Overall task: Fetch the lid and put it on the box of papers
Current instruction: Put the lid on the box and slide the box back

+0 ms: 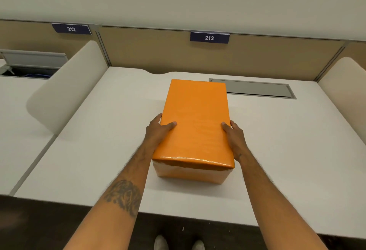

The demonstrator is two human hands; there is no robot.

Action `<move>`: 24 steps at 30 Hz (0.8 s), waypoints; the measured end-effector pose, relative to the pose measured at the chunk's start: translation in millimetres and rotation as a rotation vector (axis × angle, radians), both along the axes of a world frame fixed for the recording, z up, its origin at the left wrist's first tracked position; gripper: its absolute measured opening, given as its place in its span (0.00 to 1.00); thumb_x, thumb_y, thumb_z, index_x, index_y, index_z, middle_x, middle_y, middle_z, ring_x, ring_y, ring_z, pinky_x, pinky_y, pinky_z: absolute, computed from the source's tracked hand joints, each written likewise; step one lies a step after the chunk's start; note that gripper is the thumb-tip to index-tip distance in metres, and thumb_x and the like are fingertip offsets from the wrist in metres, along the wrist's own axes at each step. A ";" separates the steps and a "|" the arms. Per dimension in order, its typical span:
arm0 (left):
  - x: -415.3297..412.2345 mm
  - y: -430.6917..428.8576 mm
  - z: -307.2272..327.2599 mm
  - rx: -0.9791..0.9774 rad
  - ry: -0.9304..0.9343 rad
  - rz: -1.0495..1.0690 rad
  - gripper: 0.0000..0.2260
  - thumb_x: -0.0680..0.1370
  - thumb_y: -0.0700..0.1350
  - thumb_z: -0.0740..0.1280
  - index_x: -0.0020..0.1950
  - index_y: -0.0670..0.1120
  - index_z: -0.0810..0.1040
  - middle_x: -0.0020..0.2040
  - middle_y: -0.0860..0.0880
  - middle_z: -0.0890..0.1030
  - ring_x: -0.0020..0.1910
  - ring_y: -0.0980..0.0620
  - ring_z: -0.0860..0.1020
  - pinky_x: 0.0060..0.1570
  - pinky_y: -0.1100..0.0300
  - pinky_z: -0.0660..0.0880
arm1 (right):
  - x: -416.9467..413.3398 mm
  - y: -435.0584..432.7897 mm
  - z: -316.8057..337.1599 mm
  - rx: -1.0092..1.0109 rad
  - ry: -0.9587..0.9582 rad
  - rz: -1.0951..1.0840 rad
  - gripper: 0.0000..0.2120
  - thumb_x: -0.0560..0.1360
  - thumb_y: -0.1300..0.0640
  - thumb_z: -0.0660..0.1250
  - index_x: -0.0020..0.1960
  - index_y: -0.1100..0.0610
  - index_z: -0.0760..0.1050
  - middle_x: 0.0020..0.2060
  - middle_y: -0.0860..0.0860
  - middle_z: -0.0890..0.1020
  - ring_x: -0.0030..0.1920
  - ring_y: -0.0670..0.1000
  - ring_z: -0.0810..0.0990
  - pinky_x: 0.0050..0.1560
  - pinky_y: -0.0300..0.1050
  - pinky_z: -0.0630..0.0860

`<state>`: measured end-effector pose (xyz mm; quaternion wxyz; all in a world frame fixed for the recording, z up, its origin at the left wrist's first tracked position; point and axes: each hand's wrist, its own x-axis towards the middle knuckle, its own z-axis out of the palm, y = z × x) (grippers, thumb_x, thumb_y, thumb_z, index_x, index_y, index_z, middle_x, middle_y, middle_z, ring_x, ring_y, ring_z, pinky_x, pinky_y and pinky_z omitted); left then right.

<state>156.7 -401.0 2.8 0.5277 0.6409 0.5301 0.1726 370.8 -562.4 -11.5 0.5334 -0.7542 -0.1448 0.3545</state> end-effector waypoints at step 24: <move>-171.8 279.2 53.2 -0.027 -0.100 0.040 0.37 0.73 0.53 0.74 0.78 0.55 0.61 0.72 0.44 0.73 0.59 0.42 0.77 0.58 0.45 0.76 | -153.5 285.6 28.5 0.110 0.015 0.078 0.34 0.76 0.37 0.62 0.78 0.49 0.60 0.71 0.54 0.72 0.64 0.59 0.76 0.63 0.66 0.74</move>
